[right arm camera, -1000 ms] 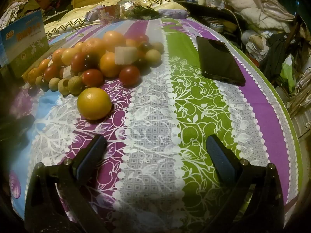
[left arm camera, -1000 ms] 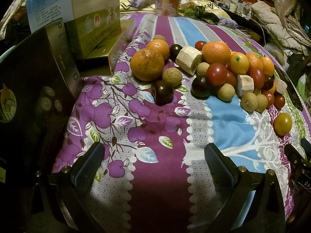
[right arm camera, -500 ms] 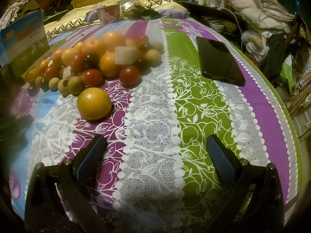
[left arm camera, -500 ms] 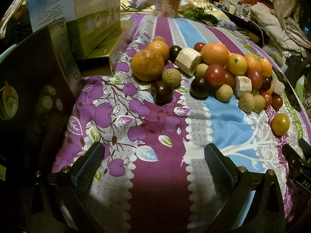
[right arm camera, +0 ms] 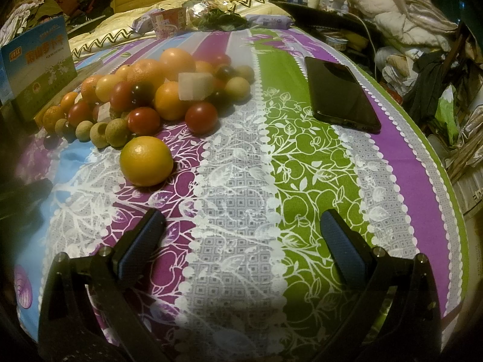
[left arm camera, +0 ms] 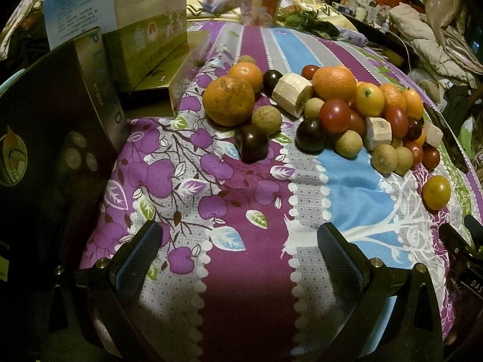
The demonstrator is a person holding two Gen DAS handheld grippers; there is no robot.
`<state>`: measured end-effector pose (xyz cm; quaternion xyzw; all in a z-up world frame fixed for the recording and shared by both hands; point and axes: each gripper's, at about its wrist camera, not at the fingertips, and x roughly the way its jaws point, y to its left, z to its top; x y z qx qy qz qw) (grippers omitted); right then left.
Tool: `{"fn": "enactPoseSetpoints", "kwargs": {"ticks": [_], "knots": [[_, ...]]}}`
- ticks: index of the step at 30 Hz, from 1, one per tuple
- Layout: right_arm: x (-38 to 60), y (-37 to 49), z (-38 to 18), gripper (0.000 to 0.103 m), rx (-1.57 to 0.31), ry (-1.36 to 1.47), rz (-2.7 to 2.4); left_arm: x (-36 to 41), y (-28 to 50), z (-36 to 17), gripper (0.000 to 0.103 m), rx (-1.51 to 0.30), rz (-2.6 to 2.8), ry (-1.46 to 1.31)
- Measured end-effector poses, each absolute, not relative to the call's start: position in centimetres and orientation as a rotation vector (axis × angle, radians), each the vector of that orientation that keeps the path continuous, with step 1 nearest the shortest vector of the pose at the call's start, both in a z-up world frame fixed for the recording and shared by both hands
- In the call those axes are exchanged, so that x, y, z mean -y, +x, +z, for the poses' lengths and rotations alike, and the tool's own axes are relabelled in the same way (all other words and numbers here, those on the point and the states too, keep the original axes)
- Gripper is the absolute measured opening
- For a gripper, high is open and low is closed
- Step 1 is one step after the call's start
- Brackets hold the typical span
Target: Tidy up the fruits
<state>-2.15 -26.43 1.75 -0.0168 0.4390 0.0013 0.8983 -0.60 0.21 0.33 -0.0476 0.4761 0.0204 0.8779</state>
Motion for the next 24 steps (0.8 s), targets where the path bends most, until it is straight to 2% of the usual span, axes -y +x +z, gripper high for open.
{"fn": "enactPoseSetpoints", "kwargs": {"ticks": [4, 6, 7, 9, 10, 11, 24], "knots": [[26.4, -2.2, 1.8, 0.103, -0.909, -0.035, 0.003, -0.2, -0.4, 0.7, 0.102, -1.001, 0.03, -0.107], [26.4, -2.2, 1.8, 0.103, -0.908, -0.034, 0.003, 0.2, 0.0, 1.4, 0.096, -0.988, -0.029, -0.105], [26.4, -2.2, 1.8, 0.103, -0.909, -0.035, 0.002, 0.3, 0.2, 1.7, 0.086, -0.978, -0.067, -0.109], [26.5, -2.2, 1.8, 0.103, -0.908, -0.034, 0.003, 0.5, 1.0, 1.9, 0.075, -0.984, -0.122, -0.125], [26.5, -2.2, 1.8, 0.103, -0.909, -0.034, 0.003, 0.7, 1.6, 1.8, 0.065, -0.995, -0.137, -0.123], [26.4, -2.2, 1.8, 0.103, -0.908, -0.035, 0.003, 0.9, 2.3, 1.8, 0.06, -0.997, -0.154, -0.117], [26.4, -2.2, 1.8, 0.103, -0.908, -0.034, 0.003, 2.9, 7.6, 1.7, 0.056, -0.974, -0.243, -0.116]]}}
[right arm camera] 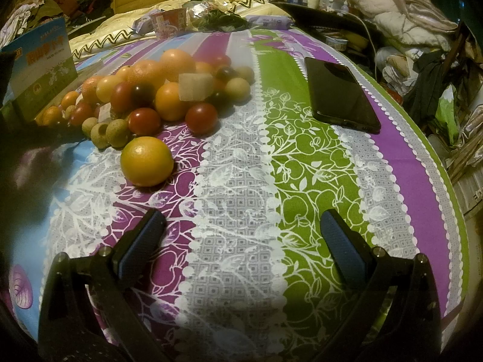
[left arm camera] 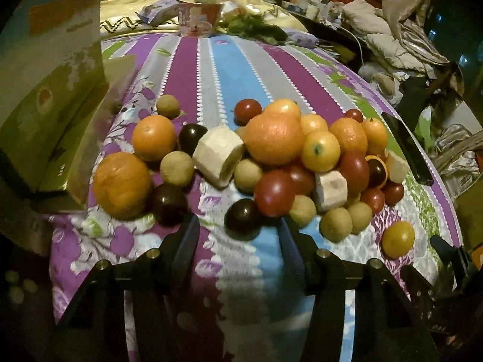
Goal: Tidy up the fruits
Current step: 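Grasp a dark plum with the left tool while the right tool grasps the large yellow grapefruit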
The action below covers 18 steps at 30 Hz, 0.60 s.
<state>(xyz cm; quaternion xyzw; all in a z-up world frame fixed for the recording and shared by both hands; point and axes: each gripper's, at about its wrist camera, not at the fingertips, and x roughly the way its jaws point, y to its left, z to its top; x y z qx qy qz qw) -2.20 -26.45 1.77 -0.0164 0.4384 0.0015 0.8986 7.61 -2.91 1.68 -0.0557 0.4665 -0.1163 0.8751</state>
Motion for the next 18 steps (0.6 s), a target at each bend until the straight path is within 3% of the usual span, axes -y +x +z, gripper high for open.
{"fn": "enactPoseSetpoints", "kwargs": {"ticks": [3, 4, 18], "knots": [[26.4, -2.2, 1.8, 0.103, -0.908, -0.035, 0.003, 3.0, 7.3, 1.7, 0.037, -0.976, -0.235, -0.096], [26.4, -2.2, 1.8, 0.103, -0.907, -0.034, 0.003, 2.9, 7.1, 1.7, 0.023, -0.979, -0.235, -0.101], [26.4, -2.2, 1.7, 0.103, -0.908, -0.035, 0.003, 2.1, 1.2, 1.6, 0.024, -0.973, -0.273, -0.097]]}}
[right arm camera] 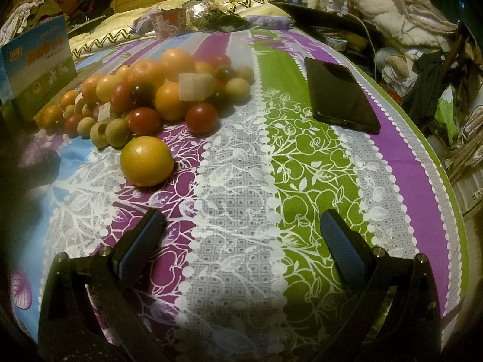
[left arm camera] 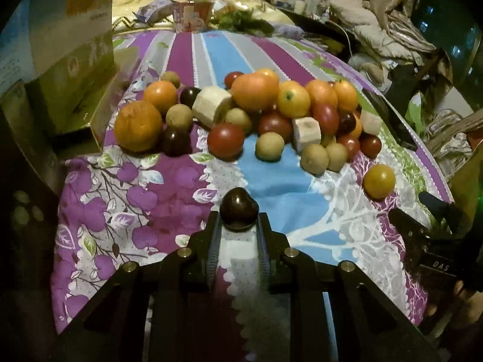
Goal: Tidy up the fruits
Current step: 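Grasp a dark plum with the left tool while the right tool grasps the large yellow grapefruit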
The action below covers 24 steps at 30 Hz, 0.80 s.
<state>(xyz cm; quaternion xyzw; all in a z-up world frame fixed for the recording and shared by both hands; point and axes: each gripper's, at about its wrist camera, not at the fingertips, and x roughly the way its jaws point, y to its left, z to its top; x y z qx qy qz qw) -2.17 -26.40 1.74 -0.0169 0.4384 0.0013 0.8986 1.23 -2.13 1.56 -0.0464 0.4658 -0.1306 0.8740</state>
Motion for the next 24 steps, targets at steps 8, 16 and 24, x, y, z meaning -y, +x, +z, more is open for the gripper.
{"fn": "enactPoseSetpoints", "kwargs": {"ticks": [8, 16, 24], "knots": [[26.3, -2.1, 1.7, 0.103, -0.907, -0.037, 0.002, 2.8, 1.9, 1.6, 0.025, -0.956, -0.266, -0.109], [26.0, -2.8, 3.4, 0.085, -0.885, -0.043, 0.08, 3.5, 1.5, 2.2, 0.025, -0.939, -0.246, -0.057], [23.0, -0.5, 4.2, 0.06, -0.91, -0.003, 0.232, 3.2, 0.9, 2.3, 0.025, -0.929, -0.209, -0.082]]}}
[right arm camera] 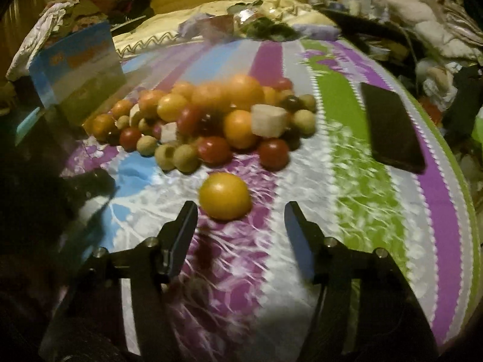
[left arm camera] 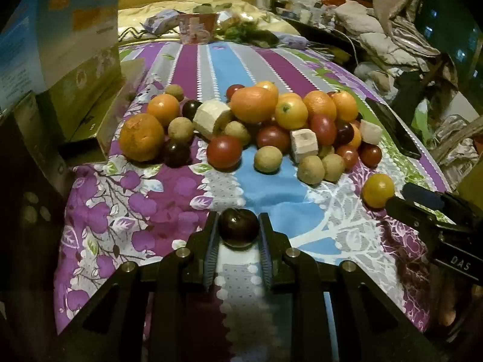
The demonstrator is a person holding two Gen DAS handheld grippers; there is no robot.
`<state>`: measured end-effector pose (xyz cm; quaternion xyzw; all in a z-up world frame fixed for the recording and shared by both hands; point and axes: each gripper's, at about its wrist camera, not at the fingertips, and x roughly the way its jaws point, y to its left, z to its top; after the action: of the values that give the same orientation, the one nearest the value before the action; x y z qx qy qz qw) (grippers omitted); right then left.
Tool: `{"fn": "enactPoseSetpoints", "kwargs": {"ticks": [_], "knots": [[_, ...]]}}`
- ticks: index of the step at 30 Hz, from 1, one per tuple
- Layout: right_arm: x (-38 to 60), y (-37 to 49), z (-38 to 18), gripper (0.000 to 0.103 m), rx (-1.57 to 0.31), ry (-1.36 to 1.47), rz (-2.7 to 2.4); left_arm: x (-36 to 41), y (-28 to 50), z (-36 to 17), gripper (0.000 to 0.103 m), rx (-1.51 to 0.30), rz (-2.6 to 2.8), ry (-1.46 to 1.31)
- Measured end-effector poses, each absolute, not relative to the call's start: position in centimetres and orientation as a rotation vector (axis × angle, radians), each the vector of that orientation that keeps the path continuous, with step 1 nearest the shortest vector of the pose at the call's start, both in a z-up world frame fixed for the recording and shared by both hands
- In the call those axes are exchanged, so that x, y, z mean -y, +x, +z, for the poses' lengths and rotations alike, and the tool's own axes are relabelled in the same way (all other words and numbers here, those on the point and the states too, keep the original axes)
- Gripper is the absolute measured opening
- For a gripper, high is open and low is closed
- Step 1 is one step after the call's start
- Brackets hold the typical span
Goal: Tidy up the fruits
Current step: 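Grasp a dark plum with the left tool while the right tool grasps the large yellow grapefruit, then carry the plum and grapefruit in both tools over the blue basket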
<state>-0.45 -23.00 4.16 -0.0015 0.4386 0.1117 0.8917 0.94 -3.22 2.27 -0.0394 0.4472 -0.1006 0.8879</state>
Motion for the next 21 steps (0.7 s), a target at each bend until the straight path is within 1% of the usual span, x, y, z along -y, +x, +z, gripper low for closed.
{"fn": "enactPoseSetpoints", "kwargs": {"ticks": [7, 8, 11, 15, 21], "knots": [[21.4, 0.7, 2.8, 0.059, -0.972, -0.037, 0.147, 3.0, 1.3, 1.8, 0.025, -0.953, -0.171, -0.088], [21.1, 0.6, 2.7, 0.055, -0.967, -0.056, 0.129, 3.0, 1.2, 1.8, 0.025, -0.954, -0.168, -0.088], [20.8, 0.4, 2.9, 0.04, -0.958, -0.072, 0.115, 3.1, 1.2, 1.9, 0.025, -0.959, -0.157, -0.085], [21.0, 0.5, 3.8, 0.04, -0.948, -0.044, 0.09, 3.2, 1.1, 3.0, 0.025, -0.96, -0.145, -0.089], [21.7, 0.1, 6.8, 0.04, -0.903, 0.022, 0.075, 3.1, 0.2, 7.3, 0.025, -0.9, -0.116, -0.082]]}}
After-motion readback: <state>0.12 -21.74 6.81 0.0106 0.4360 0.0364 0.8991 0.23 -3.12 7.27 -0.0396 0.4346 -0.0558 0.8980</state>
